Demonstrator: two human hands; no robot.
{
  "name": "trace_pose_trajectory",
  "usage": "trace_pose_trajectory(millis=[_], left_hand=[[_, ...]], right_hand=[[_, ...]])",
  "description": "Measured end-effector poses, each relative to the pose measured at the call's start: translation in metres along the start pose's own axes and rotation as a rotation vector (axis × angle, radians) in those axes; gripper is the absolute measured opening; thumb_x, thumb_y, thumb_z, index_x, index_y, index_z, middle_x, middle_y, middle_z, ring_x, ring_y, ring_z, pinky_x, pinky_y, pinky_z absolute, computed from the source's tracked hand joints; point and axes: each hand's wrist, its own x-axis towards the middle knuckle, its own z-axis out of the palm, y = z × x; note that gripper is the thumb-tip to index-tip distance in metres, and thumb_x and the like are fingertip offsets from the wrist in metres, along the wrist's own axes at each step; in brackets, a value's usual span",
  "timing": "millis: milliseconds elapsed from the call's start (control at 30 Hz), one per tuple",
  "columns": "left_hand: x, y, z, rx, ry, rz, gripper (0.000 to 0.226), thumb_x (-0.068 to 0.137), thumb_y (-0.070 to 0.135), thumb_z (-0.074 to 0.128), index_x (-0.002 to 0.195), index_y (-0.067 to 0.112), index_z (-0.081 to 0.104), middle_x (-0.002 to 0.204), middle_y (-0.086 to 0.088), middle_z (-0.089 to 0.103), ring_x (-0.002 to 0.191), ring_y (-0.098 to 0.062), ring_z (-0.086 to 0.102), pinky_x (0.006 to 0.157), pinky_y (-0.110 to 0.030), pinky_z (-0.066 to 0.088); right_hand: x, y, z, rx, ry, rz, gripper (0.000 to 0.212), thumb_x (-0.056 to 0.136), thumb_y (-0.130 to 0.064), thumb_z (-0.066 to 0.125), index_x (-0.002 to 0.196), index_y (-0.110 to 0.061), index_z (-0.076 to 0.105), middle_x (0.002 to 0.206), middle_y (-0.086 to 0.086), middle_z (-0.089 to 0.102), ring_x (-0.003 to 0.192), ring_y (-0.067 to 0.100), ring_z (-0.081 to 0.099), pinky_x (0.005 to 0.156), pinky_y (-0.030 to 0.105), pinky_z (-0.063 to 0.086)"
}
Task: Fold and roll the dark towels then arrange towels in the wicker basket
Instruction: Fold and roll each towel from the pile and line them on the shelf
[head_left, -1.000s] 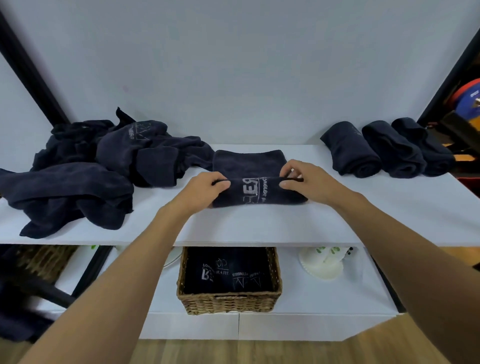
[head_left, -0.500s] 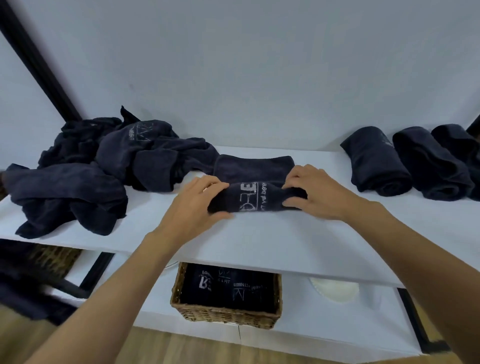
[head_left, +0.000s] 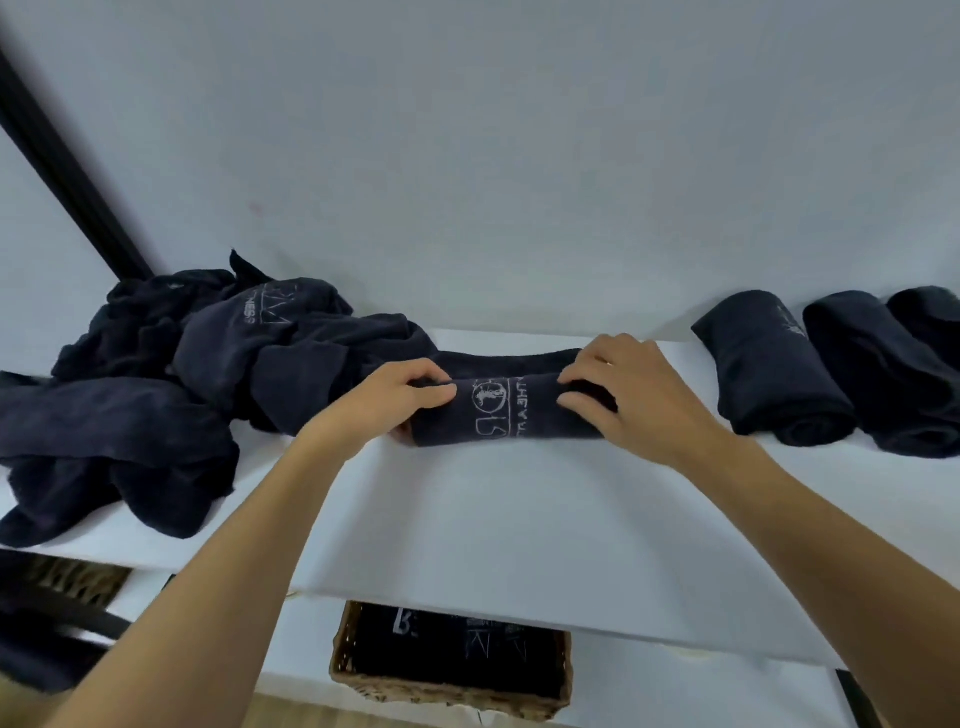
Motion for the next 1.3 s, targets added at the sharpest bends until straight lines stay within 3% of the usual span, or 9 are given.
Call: trace_pose_trajectory(millis=[133, 333, 467, 600, 733, 867, 933, 1067, 1300], left_hand=[[0.010, 0.011, -0.005, 0.127, 0.021, -0.040, 0.015, 0.090, 0.032, 0.067, 0.092, 0.018, 0.072, 0.086, 0.002, 0.070, 0.080, -0.015, 0.064, 0.065, -0.025, 0.047], [-0.001, -0.001, 0.002, 0.411, 0.254, 0.426, 0.037, 0.075, 0.043, 0.079, 0.108, 0.029, 0.071, 0.101, 0.014, 0.062, 0.093, -0.001, 0.057, 0.083, -0.013, 0.043], [0.011, 0.001, -0.002, 0.383, 0.204, 0.315, 0.026, 0.085, 0.040, 0.071, 0.108, 0.029, 0.069, 0.094, 0.013, 0.065, 0.089, -0.002, 0.060, 0.073, -0.013, 0.043], [0.039, 0.021, -0.014, 0.394, 0.045, 0.185, 0.014, 0.092, 0.035, 0.063, 0.095, 0.023, 0.070, 0.092, 0.008, 0.070, 0.091, -0.013, 0.066, 0.064, -0.016, 0.050], [0.063, 0.033, -0.022, 0.519, -0.036, -0.011, 0.031, 0.096, 0.041, 0.055, 0.095, 0.015, 0.072, 0.089, -0.002, 0.068, 0.076, -0.019, 0.061, 0.059, -0.027, 0.048], [0.068, 0.040, -0.007, 0.775, 0.227, 0.156, 0.028, 0.096, 0.037, 0.053, 0.095, 0.017, 0.073, 0.096, -0.002, 0.068, 0.091, -0.025, 0.063, 0.078, -0.039, 0.051], [0.056, 0.034, 0.000, 0.736, 0.357, 0.321, 0.025, 0.095, 0.041, 0.054, 0.097, 0.024, 0.073, 0.097, 0.004, 0.066, 0.091, -0.020, 0.062, 0.080, -0.037, 0.050], [0.048, 0.010, 0.004, 0.564, 0.157, 0.393, 0.058, 0.078, 0.043, 0.076, 0.131, 0.027, 0.056, 0.125, 0.009, 0.056, 0.110, -0.011, 0.054, 0.099, -0.027, 0.041], [0.080, 0.051, 0.059, 0.447, 0.337, 0.336, 0.046, 0.084, 0.033, 0.073, 0.125, 0.026, 0.054, 0.124, 0.002, 0.048, 0.107, -0.018, 0.053, 0.088, -0.034, 0.049]], right_hand=[[0.001, 0.001, 0.002, -0.053, -0.183, 0.014, 0.046, 0.085, -0.058, 0.060, 0.118, -0.026, 0.061, 0.115, -0.014, 0.057, 0.103, 0.014, 0.048, 0.089, 0.031, 0.030], [0.033, 0.013, 0.000, 0.400, -0.354, 0.388, 0.017, 0.090, -0.038, 0.065, 0.103, -0.027, 0.066, 0.102, -0.009, 0.066, 0.093, 0.014, 0.060, 0.078, 0.026, 0.047], [0.047, 0.017, 0.005, 0.511, -0.323, 0.533, 0.014, 0.090, -0.035, 0.066, 0.102, -0.027, 0.064, 0.102, -0.010, 0.063, 0.101, 0.010, 0.058, 0.079, 0.028, 0.045], [0.050, 0.008, 0.005, 0.137, -0.159, 0.286, 0.014, 0.093, -0.031, 0.061, 0.107, -0.028, 0.064, 0.107, -0.004, 0.061, 0.102, 0.019, 0.056, 0.091, 0.035, 0.040], [0.043, -0.004, 0.015, -0.121, -0.223, 0.079, 0.056, 0.082, -0.049, 0.068, 0.128, -0.021, 0.052, 0.122, -0.005, 0.054, 0.108, 0.019, 0.049, 0.097, 0.033, 0.030], [0.050, -0.001, 0.024, -0.248, -0.212, 0.092, 0.047, 0.087, -0.028, 0.062, 0.130, -0.018, 0.046, 0.120, -0.001, 0.058, 0.104, 0.023, 0.053, 0.095, 0.034, 0.032], [0.057, 0.000, 0.017, -0.161, -0.227, 0.161, 0.041, 0.085, -0.024, 0.059, 0.124, -0.019, 0.048, 0.110, -0.001, 0.063, 0.095, 0.023, 0.055, 0.087, 0.033, 0.037], [0.058, 0.008, -0.002, 0.215, -0.317, 0.451, 0.038, 0.079, -0.025, 0.063, 0.115, -0.030, 0.053, 0.103, -0.003, 0.064, 0.087, 0.017, 0.059, 0.069, 0.029, 0.048], [0.023, 0.027, -0.031, 0.623, -0.199, 0.881, 0.028, 0.080, -0.029, 0.069, 0.107, -0.028, 0.063, 0.101, -0.004, 0.066, 0.095, 0.015, 0.063, 0.083, 0.034, 0.054]])
